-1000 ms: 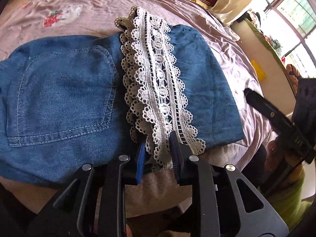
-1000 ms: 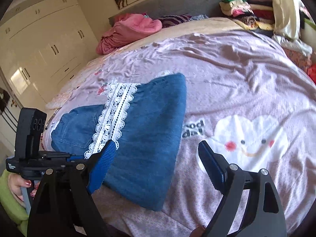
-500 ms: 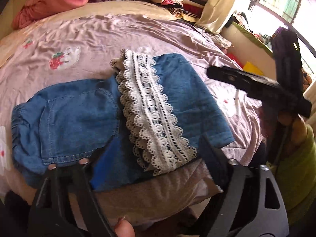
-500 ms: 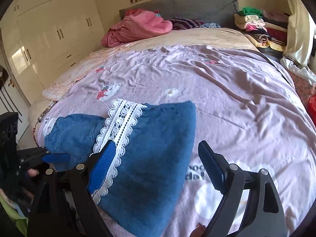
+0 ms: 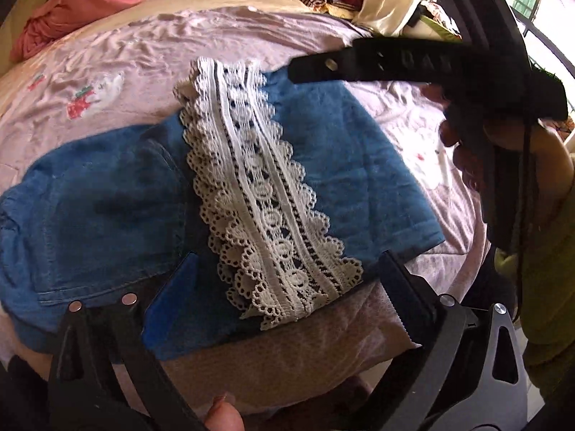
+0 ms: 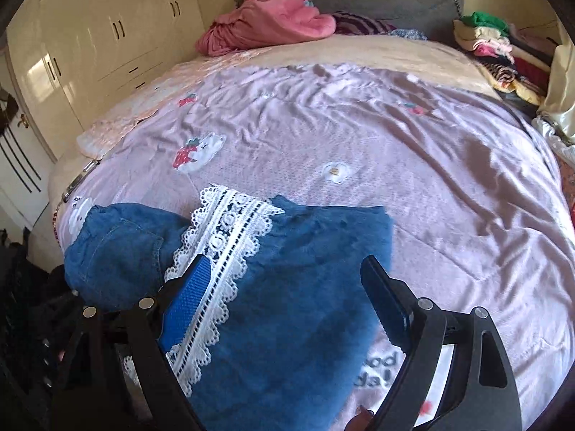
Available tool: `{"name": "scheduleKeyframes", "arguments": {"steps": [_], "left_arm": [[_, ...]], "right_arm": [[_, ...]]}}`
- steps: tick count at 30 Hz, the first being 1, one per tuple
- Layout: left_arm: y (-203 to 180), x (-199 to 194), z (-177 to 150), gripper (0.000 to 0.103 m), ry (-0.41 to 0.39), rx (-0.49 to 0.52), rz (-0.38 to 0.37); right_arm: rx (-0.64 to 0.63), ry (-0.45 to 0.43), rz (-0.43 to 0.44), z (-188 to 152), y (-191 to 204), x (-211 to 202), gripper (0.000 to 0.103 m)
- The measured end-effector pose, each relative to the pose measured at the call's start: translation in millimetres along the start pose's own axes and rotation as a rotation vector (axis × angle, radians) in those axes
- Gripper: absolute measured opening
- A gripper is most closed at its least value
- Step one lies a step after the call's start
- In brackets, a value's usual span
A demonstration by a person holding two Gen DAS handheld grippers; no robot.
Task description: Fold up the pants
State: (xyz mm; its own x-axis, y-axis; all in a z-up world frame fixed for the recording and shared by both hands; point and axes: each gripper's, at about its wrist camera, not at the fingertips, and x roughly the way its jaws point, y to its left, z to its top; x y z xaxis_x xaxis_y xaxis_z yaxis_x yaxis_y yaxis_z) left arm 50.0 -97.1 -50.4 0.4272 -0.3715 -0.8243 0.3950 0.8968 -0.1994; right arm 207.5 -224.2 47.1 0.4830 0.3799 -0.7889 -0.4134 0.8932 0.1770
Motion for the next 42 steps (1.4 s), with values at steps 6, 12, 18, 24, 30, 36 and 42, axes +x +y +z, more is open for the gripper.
{"name": "scheduleKeyframes", "arguments": {"steps": [6, 12, 18, 24, 30, 36, 42], "left_arm": [[7, 15, -4, 0.093, 0.031, -0.026, -0.012], [6, 21, -5, 0.093, 0.035, -0.024, -0.007], [6, 23, -5, 0.093, 0.033, -0.027, -0.011], [12, 16, -4, 0.093, 0.027, -0.038, -0.036], [23, -4, 1, 0.093, -0.006, -0.064, -0.029], [40, -27, 2, 0.093, -0.050, -0.106, 0.009], [55, -55, 0, 0.093, -0.100, -0.142, 0.051]], "right_arm": [[-0.016, 0.066, -0.003, 9, 2, 32, 0.068], [0.009, 0.125, -0.024, 16, -6, 62, 0.069], [0.019, 0.147, -0.029, 15, -8, 75, 0.071], [0.050, 0.121, -0.011, 18, -10, 62, 0.071], [0.070, 0.061, 0.002, 18, -9, 31, 0.072], [0.064, 0.018, 0.000, 19, -2, 10, 0.075], [0.045, -0.005, 0.000, 21, 9, -3, 0.080]]}}
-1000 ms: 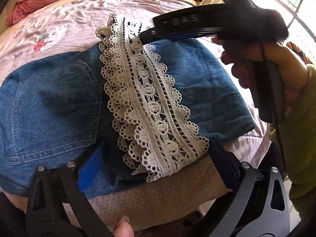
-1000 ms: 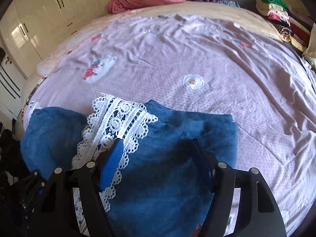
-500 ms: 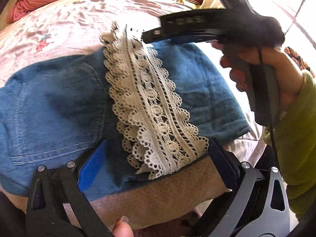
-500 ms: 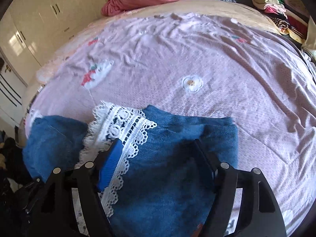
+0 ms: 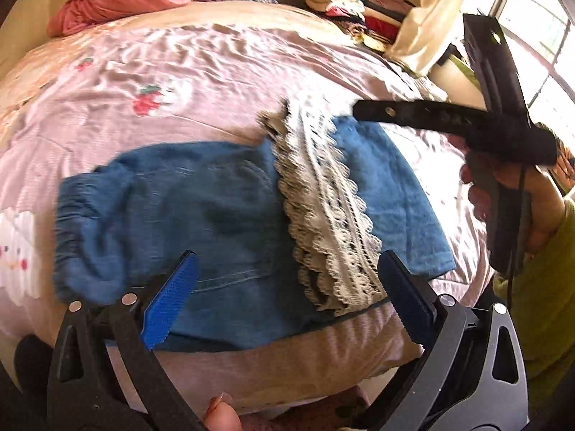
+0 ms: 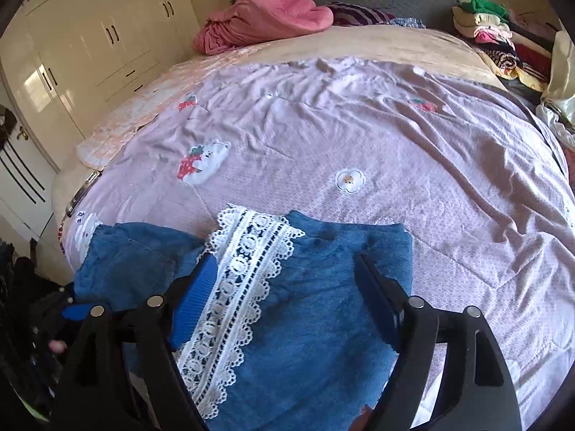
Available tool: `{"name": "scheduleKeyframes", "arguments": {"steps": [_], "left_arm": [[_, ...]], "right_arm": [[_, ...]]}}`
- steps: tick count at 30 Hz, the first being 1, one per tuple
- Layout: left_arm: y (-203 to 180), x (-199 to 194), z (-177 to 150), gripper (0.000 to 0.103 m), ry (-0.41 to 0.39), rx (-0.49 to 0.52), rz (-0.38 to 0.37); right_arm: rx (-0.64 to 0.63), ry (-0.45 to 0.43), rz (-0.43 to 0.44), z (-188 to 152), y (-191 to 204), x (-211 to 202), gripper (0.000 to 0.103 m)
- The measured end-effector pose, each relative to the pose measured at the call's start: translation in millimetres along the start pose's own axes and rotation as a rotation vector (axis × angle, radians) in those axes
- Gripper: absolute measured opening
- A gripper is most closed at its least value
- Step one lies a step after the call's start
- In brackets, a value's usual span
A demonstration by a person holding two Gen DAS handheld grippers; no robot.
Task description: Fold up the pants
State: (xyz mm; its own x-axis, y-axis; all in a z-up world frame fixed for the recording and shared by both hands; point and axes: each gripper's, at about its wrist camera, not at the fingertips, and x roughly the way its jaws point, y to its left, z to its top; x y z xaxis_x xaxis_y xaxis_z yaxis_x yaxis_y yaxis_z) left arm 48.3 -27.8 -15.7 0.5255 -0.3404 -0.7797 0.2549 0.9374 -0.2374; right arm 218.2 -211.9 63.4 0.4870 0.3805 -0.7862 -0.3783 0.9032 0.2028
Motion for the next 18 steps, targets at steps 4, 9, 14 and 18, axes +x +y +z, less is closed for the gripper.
{"name": "scheduleKeyframes", "arguments": {"steps": [4, 9, 14, 18], "left_arm": [[11, -16, 0, 0.093, -0.027, -0.017, 0.033], [37, -36, 0, 0.093, -0.060, -0.066, 0.084], [70, -55, -3, 0.093, -0.081, -0.142, 0.135], [87, -67, -10, 0.093, -0.084, -0.163, 0.166]], "right_arm": [[-0.014, -0.021, 0.005, 1, 11, -7, 0.085], [-0.046, -0.036, 0.024, 6, 31, -14, 0.088], [-0.095, -0.041, 0.044, 9, 56, -15, 0.090], [-0.119, -0.035, 0.063, 11, 74, -11, 0.091]]}}
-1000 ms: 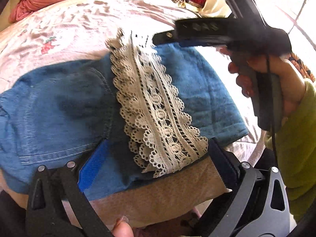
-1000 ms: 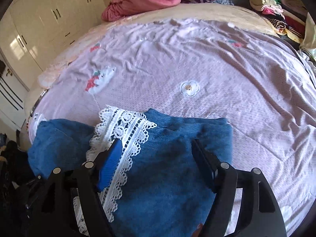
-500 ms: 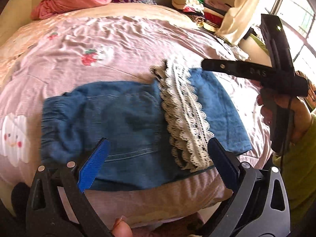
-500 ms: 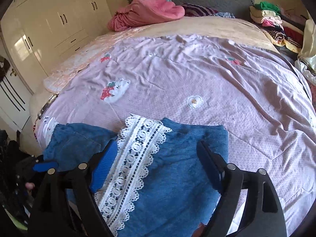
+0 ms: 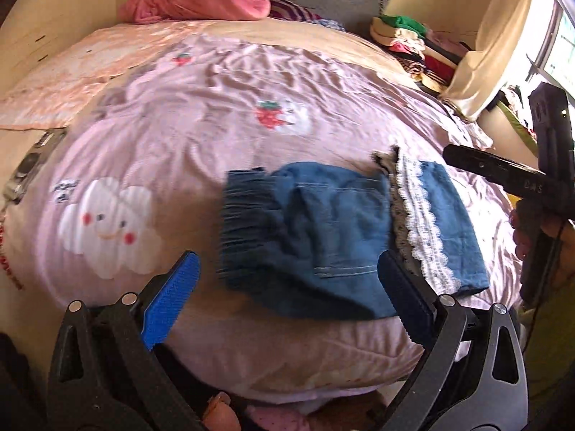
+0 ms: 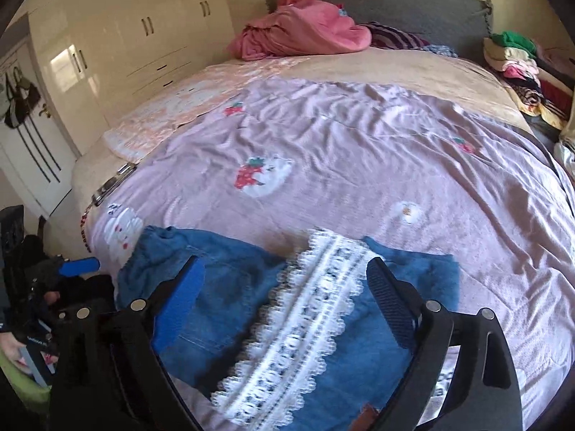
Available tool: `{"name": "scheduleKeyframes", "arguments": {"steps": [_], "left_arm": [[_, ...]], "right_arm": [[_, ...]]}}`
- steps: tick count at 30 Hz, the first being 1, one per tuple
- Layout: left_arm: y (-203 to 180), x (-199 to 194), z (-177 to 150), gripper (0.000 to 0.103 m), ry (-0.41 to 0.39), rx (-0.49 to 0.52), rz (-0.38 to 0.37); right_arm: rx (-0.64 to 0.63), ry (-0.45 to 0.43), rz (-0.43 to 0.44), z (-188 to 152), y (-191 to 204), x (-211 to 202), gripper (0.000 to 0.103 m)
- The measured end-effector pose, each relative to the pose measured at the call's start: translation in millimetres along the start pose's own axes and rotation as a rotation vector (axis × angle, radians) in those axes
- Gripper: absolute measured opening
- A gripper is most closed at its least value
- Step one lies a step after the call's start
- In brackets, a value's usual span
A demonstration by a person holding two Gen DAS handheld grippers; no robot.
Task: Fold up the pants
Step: 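Grasp the elastic waistband edge with the right tool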
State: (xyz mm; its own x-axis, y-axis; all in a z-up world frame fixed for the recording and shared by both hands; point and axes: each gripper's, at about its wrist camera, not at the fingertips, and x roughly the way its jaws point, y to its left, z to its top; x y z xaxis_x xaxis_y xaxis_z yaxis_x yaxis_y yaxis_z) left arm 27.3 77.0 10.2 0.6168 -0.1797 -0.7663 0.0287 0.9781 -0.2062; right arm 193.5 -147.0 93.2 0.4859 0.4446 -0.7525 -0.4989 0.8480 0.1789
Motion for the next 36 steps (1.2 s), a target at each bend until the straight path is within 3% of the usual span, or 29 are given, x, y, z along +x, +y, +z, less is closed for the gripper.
{"name": "scheduleKeyframes", "arguments": {"steps": [14, 27, 33, 36], "left_arm": [[48, 7, -22, 0.093, 0.048, -0.080, 0.017], [44, 34, -24, 0.092, 0.046, -0.106, -0.130], [43, 55, -23, 0.068, 0.062, -0.125, -0.194], [44, 59, -23, 0.065, 0.062, -0.124, -0.213]], "right_arm": [[-0.119, 0.064, 0.086, 8, 65, 38, 0.092], [-0.198, 0.154, 0.137, 17, 96, 86, 0.092], [-0.230, 0.209, 0.173, 20, 111, 111, 0.092], [-0.249, 0.226, 0.187, 22, 116, 122, 0.092]]}}
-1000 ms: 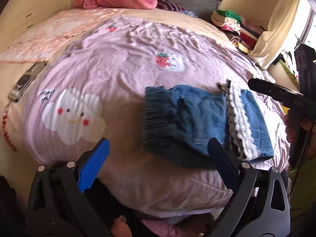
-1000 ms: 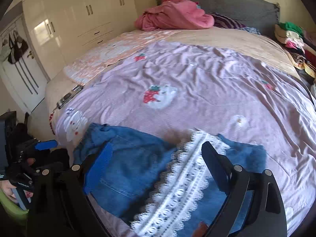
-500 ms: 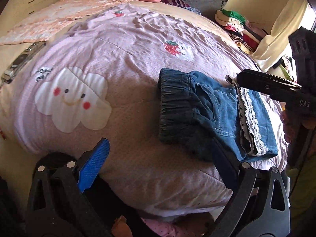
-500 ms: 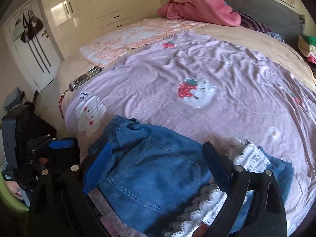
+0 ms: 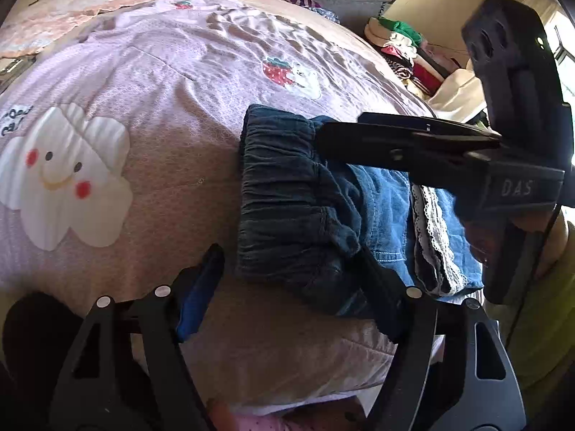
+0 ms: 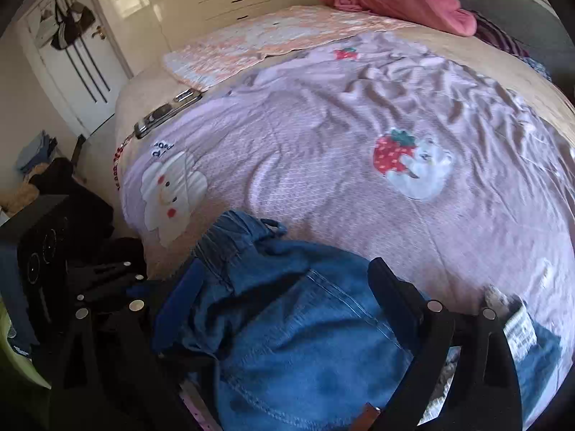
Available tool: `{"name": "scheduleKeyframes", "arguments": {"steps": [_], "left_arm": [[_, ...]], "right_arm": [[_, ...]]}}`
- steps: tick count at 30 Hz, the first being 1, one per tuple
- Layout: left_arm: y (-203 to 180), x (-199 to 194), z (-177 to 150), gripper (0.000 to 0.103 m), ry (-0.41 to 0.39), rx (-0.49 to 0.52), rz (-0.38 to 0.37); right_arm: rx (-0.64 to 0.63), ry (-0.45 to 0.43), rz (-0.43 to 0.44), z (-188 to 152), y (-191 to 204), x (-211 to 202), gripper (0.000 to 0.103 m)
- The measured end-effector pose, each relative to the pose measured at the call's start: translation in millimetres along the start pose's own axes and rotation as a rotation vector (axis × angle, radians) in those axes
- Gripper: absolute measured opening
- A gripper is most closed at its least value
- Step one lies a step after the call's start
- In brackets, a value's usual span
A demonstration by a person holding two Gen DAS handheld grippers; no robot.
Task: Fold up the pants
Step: 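Grasp the elastic waistband edge with the right tool, then lift the waistband with the right tool and fold it over the lace hem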
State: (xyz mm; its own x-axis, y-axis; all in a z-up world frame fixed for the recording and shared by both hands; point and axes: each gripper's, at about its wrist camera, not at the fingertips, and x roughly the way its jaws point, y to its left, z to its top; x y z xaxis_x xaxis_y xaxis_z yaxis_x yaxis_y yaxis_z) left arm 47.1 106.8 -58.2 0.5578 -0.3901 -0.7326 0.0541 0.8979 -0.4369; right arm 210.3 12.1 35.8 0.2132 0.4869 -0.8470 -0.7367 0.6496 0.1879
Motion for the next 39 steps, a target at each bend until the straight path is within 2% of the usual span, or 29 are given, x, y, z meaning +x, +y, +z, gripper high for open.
{"name": "scheduleKeyframes", "arguments": {"steps": [2, 6, 9, 12, 17, 19, 22, 23, 28, 33, 34, 35, 36, 39], "left_arm": [[3, 4, 1, 0.061, 0.005, -0.007, -0.018], [5, 10, 1, 0.060, 0.012, -0.013, -0.028], [8, 12, 2, 0.061, 0.014, -0.018, -0.041], [11, 14, 4, 0.061, 0.016, -0.022, -0.050], [14, 13, 4, 0.061, 0.022, -0.030, -0.063], [15, 11, 5, 0.062, 0.020, -0.035, -0.077], [13, 8, 5, 0.073, 0.010, -0.040, -0.089], [13, 6, 5, 0.077, 0.007, -0.041, -0.092], [6, 0, 8, 0.085, -0.005, -0.054, -0.134], [-13, 5, 19, 0.087, 0.016, -0.063, -0.260], [-20, 7, 22, 0.087, 0.017, -0.060, -0.291], [-25, 8, 24, 0.081, 0.018, -0.058, -0.312], [-32, 8, 25, 0.070, 0.023, -0.053, -0.331], [-58, 9, 29, 0.059, 0.027, -0.006, -0.362]], "right_arm": [[-0.005, 0.016, 0.015, 4, 0, 9, 0.092], [-0.015, 0.044, 0.053, 9, 2, 24, 0.091], [-0.034, 0.069, 0.074, 12, 4, 36, 0.086], [-0.046, 0.100, 0.097, 11, 4, 49, 0.075], [-0.048, 0.100, 0.150, 7, 2, 59, 0.050], [-0.024, 0.083, 0.178, 8, -2, 52, 0.043], [0.012, 0.028, 0.233, 4, -8, 31, 0.039], [0.023, 0.013, 0.250, 3, -10, 25, 0.038], [0.083, -0.085, 0.319, -5, -23, -15, 0.038], [0.103, -0.161, 0.319, -15, -36, -56, 0.038], [0.109, -0.173, 0.314, -17, -40, -62, 0.038], [0.119, -0.188, 0.306, -21, -44, -71, 0.038], [0.126, -0.198, 0.300, -24, -47, -76, 0.038], [0.140, -0.227, 0.279, -35, -57, -94, 0.038]]}}
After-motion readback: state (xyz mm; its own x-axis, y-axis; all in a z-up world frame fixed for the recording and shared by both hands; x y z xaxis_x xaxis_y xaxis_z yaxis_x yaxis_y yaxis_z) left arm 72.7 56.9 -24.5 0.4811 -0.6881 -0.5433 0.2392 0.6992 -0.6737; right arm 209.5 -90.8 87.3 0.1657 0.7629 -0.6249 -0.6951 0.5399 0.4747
